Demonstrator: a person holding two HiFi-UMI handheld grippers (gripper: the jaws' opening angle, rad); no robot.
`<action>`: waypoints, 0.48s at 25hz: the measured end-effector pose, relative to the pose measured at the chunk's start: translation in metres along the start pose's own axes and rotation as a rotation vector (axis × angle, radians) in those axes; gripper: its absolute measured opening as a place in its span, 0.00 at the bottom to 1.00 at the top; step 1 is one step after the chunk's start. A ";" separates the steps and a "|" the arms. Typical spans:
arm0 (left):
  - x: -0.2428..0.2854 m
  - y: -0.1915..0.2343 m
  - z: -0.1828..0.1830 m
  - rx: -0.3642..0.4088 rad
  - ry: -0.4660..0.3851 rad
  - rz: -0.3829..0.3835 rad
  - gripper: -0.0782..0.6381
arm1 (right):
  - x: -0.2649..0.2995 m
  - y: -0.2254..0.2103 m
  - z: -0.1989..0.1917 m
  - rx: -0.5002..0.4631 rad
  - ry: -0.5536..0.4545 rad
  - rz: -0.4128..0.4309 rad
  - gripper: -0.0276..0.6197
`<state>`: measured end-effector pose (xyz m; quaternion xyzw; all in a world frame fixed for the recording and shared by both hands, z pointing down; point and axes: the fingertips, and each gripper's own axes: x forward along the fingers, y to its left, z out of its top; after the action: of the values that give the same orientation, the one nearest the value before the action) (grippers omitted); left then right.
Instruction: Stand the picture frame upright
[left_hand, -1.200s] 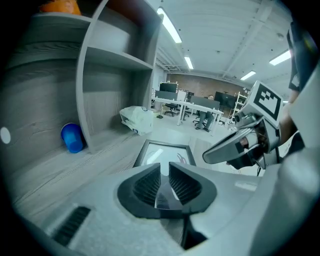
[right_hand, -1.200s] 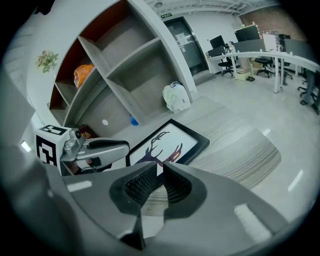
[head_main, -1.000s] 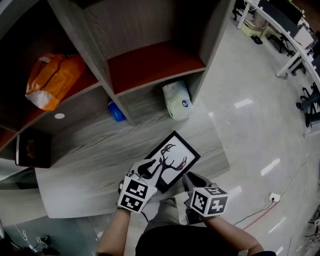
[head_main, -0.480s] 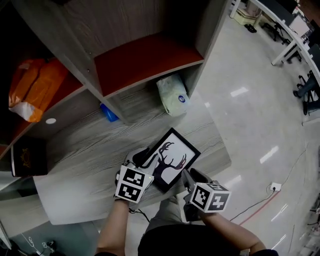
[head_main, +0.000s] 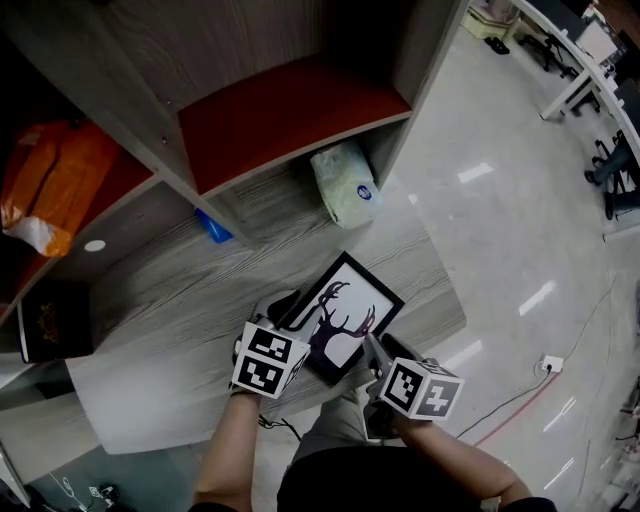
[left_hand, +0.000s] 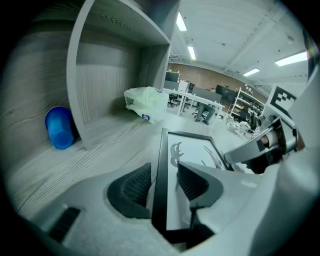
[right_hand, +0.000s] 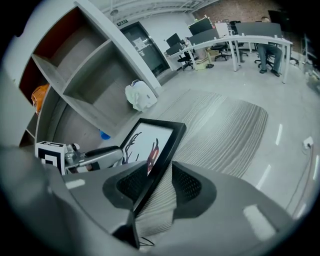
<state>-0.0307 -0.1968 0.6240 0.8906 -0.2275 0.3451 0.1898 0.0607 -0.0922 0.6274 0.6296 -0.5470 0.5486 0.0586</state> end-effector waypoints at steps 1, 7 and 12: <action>0.000 0.000 0.000 0.000 0.003 -0.004 0.35 | 0.000 0.000 0.000 0.006 -0.003 -0.005 0.27; 0.001 -0.005 -0.001 0.025 0.014 -0.033 0.32 | 0.001 0.000 0.000 0.004 -0.018 -0.037 0.27; 0.001 -0.007 -0.001 0.020 0.019 -0.046 0.31 | 0.001 -0.002 0.001 0.020 -0.022 -0.065 0.26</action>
<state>-0.0269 -0.1908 0.6237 0.8941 -0.2018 0.3514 0.1909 0.0623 -0.0929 0.6289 0.6536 -0.5211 0.5451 0.0643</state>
